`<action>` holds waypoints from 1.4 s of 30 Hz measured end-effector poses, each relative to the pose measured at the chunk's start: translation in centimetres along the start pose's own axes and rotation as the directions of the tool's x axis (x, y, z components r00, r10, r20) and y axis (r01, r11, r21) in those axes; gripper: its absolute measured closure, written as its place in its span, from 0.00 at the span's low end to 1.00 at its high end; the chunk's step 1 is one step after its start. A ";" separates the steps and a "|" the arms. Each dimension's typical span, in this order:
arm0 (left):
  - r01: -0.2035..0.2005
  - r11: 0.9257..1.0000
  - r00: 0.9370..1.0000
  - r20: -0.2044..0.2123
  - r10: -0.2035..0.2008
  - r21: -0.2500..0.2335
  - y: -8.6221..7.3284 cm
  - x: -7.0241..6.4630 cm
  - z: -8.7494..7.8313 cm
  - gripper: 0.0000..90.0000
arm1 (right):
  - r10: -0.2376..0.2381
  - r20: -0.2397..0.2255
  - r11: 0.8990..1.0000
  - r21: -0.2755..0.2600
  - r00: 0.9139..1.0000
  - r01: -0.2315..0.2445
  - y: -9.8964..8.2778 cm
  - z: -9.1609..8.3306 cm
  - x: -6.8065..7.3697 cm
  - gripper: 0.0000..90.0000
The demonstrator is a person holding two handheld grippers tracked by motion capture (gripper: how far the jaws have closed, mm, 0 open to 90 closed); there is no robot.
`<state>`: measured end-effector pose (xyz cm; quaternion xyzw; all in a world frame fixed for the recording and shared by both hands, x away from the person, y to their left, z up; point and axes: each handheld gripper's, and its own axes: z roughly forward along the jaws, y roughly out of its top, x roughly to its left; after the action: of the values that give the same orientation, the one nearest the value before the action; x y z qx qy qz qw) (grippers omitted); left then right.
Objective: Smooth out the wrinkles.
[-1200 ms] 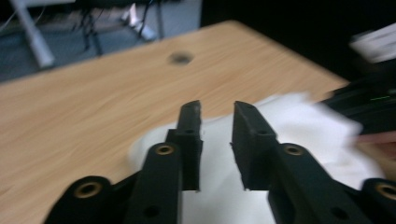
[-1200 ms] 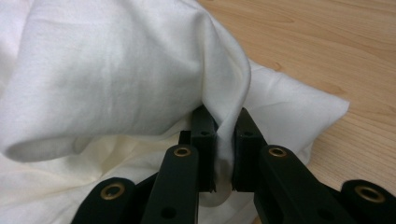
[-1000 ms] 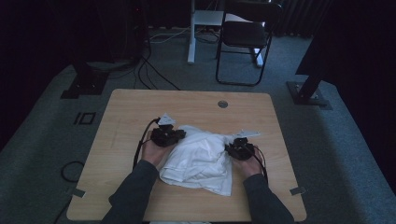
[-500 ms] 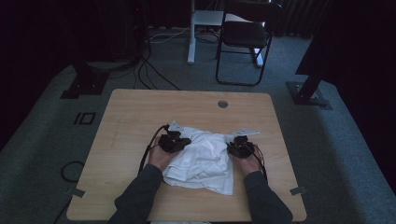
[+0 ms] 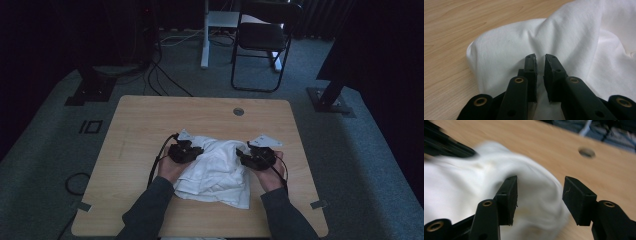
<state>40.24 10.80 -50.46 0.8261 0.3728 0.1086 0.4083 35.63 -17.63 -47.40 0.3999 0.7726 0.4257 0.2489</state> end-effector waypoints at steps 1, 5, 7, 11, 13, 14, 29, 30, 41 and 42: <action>0.000 1.000 1.000 -0.001 0.000 0.000 0.0 0.0 0.0 0.89 | -0.015 -0.010 1.000 -0.018 1.000 0.014 0.4 -0.4 0.6 0.50; -0.002 1.000 1.000 -0.005 0.002 0.001 0.1 -0.1 0.0 0.89 | -0.054 -0.086 0.997 -0.058 0.995 0.049 1.7 -1.2 2.7 0.50; -0.001 1.000 1.000 -0.006 0.001 0.000 0.1 -0.1 0.0 0.89 | -0.062 -0.159 0.997 -0.063 0.985 0.052 2.0 -1.1 3.7 0.51; 0.000 1.000 1.000 -0.009 0.000 -0.004 0.0 -0.2 -0.1 0.88 | -0.052 -0.230 0.998 -0.037 0.972 0.044 2.3 0.4 5.4 0.49; 0.002 1.000 1.000 -0.009 -0.002 -0.005 0.0 -0.2 0.0 0.88 | -0.043 -0.260 0.999 -0.030 0.965 0.036 2.4 1.0 5.9 0.47; 0.003 1.000 1.000 -0.008 -0.003 -0.006 0.0 -0.1 0.0 0.88 | -0.043 -0.272 0.999 -0.020 0.961 0.039 2.5 1.4 6.2 0.46; 0.016 1.000 1.000 -0.004 -0.016 -0.018 0.0 0.1 -0.4 0.84 | -0.099 -0.316 0.991 0.050 0.944 0.121 -2.3 -4.0 5.1 0.97; 0.017 1.000 1.000 -0.002 -0.017 -0.019 0.0 0.1 -0.4 0.84 | -0.098 -0.311 0.991 0.056 0.945 0.121 -2.9 -4.5 4.9 0.97; 0.006 1.000 1.000 0.002 -0.006 -0.020 0.2 -0.2 -0.5 0.82 | -0.049 -0.281 0.999 -0.002 0.958 0.050 -4.5 -6.4 4.0 0.64; 0.008 1.000 1.000 0.003 -0.008 -0.023 0.2 -0.2 -0.6 0.82 | -0.048 -0.278 0.999 -0.019 0.959 0.045 -4.0 -6.4 4.0 0.63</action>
<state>39.96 10.90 -49.91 0.8201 0.3742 0.1101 0.4188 27.17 -18.50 -47.71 0.3163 0.8064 0.4764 0.1504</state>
